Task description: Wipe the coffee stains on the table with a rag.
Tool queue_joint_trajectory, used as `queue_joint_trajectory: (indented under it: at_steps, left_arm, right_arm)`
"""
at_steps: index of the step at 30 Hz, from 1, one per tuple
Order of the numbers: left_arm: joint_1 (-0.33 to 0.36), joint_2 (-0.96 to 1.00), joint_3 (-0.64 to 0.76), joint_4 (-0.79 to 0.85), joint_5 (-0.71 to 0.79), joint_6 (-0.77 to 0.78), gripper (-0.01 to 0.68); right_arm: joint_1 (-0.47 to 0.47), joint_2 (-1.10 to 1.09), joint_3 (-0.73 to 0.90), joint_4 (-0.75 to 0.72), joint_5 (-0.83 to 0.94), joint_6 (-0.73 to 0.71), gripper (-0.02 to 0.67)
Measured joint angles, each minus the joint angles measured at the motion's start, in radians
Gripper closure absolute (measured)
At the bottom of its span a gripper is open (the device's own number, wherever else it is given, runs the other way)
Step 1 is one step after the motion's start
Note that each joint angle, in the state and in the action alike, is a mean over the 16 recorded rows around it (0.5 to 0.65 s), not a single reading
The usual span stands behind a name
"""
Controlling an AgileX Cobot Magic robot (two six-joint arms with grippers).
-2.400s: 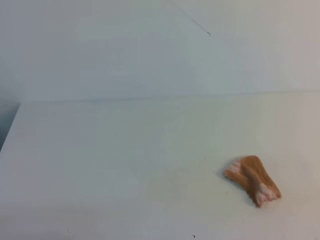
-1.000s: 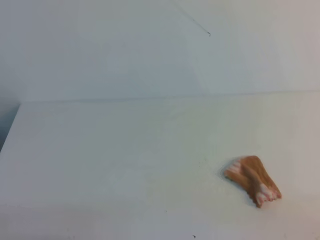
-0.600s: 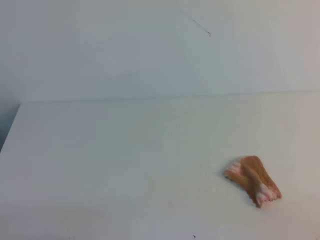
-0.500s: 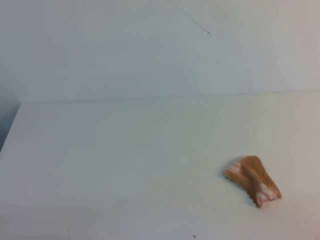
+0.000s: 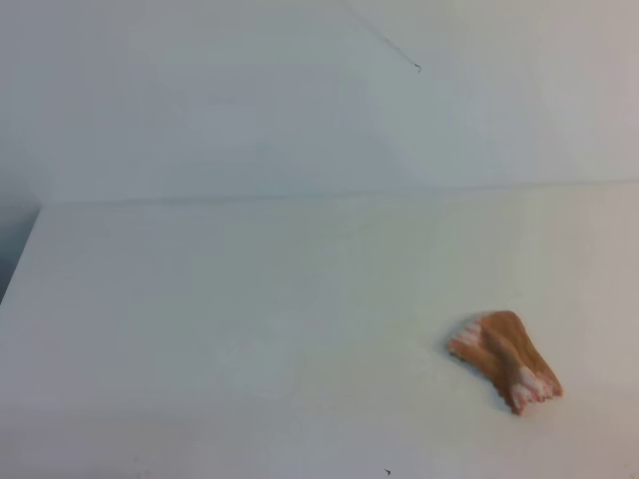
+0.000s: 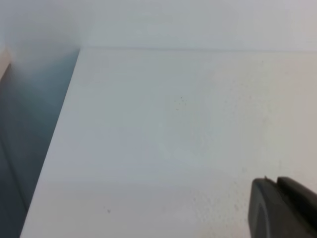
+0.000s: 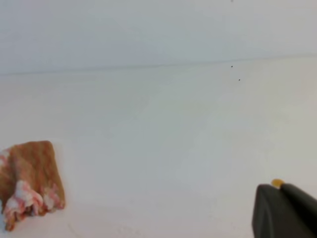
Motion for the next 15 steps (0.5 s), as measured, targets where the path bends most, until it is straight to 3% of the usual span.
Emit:
queue_joint_trajectory:
  at_steps: [15]
  left_arm:
    - [0.000, 0.000, 0.000, 0.000, 0.000, 0.000, 0.674]
  right_arm:
    - [0.000, 0.005, -0.005, 0.000, 0.004, 0.001, 0.652]
